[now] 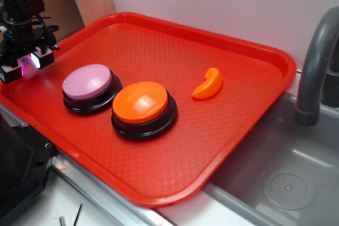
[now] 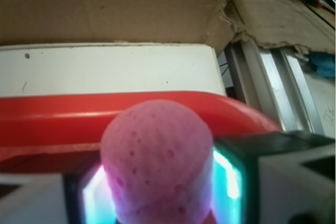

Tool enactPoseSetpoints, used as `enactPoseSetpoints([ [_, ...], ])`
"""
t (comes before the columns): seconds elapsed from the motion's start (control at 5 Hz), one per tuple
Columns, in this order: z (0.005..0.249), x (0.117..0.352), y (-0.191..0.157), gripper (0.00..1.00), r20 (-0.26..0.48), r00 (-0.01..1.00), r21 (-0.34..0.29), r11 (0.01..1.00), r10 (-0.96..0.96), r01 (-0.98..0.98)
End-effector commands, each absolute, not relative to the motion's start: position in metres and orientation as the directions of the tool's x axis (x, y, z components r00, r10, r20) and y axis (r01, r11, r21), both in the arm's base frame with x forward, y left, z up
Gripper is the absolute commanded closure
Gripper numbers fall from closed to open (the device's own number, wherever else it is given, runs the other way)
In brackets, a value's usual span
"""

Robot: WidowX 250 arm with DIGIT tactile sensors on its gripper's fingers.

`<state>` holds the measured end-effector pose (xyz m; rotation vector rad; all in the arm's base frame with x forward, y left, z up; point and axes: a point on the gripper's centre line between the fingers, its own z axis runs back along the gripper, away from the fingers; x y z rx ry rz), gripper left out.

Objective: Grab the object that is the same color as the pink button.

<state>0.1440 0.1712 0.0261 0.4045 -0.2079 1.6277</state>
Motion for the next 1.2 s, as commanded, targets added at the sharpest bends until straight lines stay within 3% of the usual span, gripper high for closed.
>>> enactPoseSetpoints([
  [0.0,0.046,0.153,0.158,1.00,0.306,0.244,0.138,0.211,0.920,-0.968],
  [0.2,0.071,0.173,0.129,1.00,0.141,0.472,0.086,0.465,0.870,-0.881],
  [0.4,0.096,0.194,0.090,1.00,0.027,0.675,0.003,0.675,0.737,-0.737],
  [0.6,0.124,0.203,0.058,1.00,-0.013,0.837,-0.031,0.836,0.547,-0.548],
  [0.8,0.169,0.212,0.024,1.00,0.028,0.923,-0.065,0.922,0.383,-0.381],
  [1.0,0.202,0.219,0.004,1.00,0.052,0.948,-0.081,0.947,0.315,-0.310],
])
